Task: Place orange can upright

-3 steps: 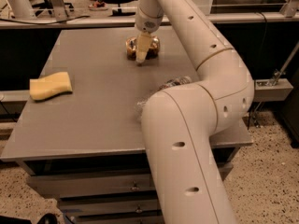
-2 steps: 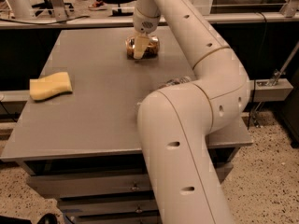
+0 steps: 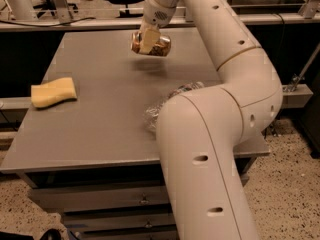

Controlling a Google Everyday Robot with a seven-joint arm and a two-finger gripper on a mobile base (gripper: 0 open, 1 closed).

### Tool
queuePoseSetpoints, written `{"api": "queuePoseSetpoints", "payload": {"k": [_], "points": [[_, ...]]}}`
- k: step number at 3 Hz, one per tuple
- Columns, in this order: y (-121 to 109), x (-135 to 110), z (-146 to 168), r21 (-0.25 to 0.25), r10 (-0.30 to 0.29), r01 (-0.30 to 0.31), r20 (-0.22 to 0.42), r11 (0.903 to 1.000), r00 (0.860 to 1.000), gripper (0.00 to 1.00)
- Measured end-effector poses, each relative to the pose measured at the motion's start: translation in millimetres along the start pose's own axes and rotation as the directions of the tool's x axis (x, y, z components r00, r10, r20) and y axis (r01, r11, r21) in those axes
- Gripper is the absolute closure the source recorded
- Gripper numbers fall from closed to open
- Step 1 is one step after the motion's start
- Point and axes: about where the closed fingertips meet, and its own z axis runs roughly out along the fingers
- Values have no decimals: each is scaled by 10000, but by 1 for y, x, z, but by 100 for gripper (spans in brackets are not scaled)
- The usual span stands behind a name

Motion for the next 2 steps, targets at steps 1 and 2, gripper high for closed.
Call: {"api": "queuePoseSetpoints", "payload": {"k": [1, 2], "points": [[2, -15, -37, 273, 388, -457, 2146, 9986, 9759, 100], [2, -29, -68, 206, 769, -980, 4693, 9950, 8797, 100]]}}
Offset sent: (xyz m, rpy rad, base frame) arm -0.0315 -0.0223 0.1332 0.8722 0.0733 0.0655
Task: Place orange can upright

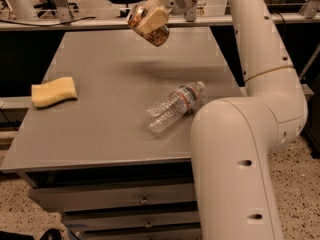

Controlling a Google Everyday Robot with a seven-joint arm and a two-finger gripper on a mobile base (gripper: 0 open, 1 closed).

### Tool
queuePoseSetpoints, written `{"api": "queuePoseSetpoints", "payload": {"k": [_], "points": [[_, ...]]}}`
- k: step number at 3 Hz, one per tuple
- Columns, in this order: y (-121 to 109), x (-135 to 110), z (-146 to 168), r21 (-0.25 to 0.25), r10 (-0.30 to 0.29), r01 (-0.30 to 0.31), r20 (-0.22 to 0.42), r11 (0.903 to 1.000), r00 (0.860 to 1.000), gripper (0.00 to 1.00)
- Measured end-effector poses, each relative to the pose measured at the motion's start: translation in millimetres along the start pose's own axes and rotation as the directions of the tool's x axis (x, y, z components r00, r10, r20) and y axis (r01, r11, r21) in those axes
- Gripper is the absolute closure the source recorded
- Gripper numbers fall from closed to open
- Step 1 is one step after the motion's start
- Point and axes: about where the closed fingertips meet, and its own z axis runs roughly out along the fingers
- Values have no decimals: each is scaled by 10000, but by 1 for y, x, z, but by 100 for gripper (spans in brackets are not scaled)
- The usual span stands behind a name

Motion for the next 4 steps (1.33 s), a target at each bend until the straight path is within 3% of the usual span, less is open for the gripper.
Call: {"api": "queuePoseSetpoints", "payload": {"k": [1, 2, 4], "points": [[-4, -15, -15, -8, 417, -427, 2263, 9991, 9732, 100], [-7, -6, -19, 3, 625, -658, 3113, 9978, 9483, 100], [9, 44, -15, -364, 962, -899, 2506, 9953, 9633, 100]]}}
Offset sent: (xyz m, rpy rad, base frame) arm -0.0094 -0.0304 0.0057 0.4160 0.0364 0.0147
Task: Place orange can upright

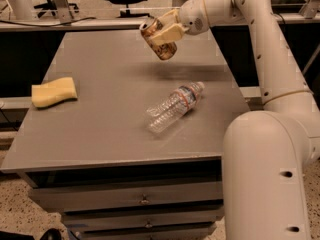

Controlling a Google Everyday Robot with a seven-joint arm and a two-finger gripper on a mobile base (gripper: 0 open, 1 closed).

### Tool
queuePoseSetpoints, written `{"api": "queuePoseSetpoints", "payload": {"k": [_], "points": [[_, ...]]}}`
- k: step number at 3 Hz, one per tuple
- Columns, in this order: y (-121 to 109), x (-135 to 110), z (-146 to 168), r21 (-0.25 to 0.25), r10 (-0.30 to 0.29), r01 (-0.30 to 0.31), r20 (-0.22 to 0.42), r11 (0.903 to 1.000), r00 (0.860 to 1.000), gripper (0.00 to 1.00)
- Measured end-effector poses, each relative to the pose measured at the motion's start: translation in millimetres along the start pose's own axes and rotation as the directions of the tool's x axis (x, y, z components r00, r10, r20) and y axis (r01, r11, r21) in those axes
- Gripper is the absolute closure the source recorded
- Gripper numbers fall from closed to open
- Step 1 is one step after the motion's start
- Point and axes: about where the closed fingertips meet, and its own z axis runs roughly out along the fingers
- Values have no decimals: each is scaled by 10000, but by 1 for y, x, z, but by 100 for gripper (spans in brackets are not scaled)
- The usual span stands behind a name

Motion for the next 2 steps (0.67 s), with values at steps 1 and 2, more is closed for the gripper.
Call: {"api": "queuePoseSetpoints", "payload": {"k": [1, 2], "points": [[2, 5, 2, -59, 77, -77, -42, 10000, 10000, 100], [4, 7, 4, -202, 163, -149, 703, 9997, 9974, 100]]}}
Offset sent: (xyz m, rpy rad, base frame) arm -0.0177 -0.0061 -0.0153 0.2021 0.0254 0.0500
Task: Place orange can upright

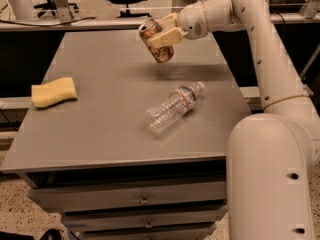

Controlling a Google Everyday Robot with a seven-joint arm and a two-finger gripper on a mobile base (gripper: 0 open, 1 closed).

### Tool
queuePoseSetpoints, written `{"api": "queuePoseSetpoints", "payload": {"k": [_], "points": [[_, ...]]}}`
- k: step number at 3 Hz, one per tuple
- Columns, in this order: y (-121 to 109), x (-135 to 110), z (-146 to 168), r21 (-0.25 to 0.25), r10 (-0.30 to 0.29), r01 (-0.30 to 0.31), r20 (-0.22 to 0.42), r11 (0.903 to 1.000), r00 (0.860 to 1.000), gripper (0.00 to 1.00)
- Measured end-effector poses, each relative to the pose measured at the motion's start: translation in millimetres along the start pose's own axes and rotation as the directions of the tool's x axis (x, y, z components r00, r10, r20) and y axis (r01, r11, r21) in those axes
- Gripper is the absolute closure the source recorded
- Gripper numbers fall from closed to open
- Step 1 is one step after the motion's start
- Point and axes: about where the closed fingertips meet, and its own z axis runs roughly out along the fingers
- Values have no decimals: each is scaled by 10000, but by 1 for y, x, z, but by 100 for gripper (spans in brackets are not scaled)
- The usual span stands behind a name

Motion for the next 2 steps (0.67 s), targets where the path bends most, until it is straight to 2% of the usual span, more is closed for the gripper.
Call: {"api": "queuePoseSetpoints", "payload": {"k": [1, 2], "points": [[4, -2, -9, 386, -185, 149, 953, 9991, 9953, 100], [17, 2, -13, 659, -282, 200, 1261, 9976, 9916, 100]]}}
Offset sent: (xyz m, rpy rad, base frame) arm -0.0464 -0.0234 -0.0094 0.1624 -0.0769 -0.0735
